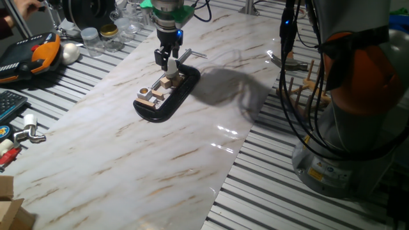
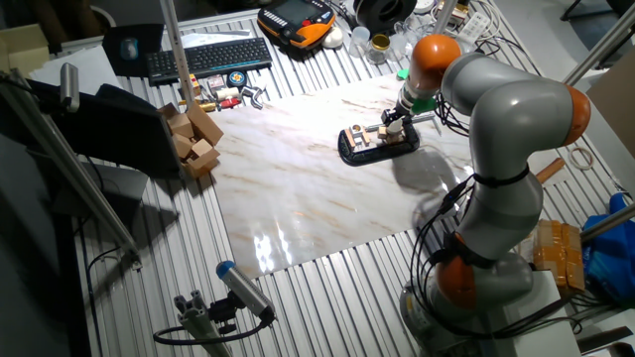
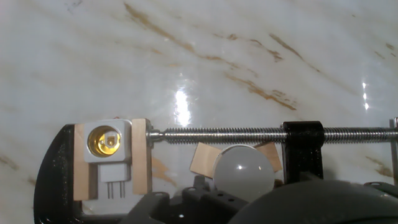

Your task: Install the light bulb by rotating it

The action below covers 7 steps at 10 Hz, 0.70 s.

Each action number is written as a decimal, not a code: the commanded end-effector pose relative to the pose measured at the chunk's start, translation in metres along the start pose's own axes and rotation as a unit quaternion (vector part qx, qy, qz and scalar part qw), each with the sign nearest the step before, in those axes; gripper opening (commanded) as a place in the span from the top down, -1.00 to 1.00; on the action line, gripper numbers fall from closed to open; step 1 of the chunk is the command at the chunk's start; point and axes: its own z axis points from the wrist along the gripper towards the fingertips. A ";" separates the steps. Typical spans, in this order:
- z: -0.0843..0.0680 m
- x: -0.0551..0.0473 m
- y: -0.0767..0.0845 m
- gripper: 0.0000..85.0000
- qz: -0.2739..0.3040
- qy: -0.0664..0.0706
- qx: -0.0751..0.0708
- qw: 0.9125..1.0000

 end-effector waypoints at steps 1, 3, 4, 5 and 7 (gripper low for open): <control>0.002 0.000 0.000 -0.60 0.000 -0.002 -0.001 1.000; 0.003 0.000 0.000 -0.60 0.000 -0.002 -0.002 1.000; 0.003 0.000 0.001 -0.60 0.000 -0.002 -0.002 1.000; 0.004 0.000 0.001 -0.60 0.000 -0.003 -0.002 1.000; 0.006 0.000 0.002 -0.60 0.000 -0.006 0.000 1.000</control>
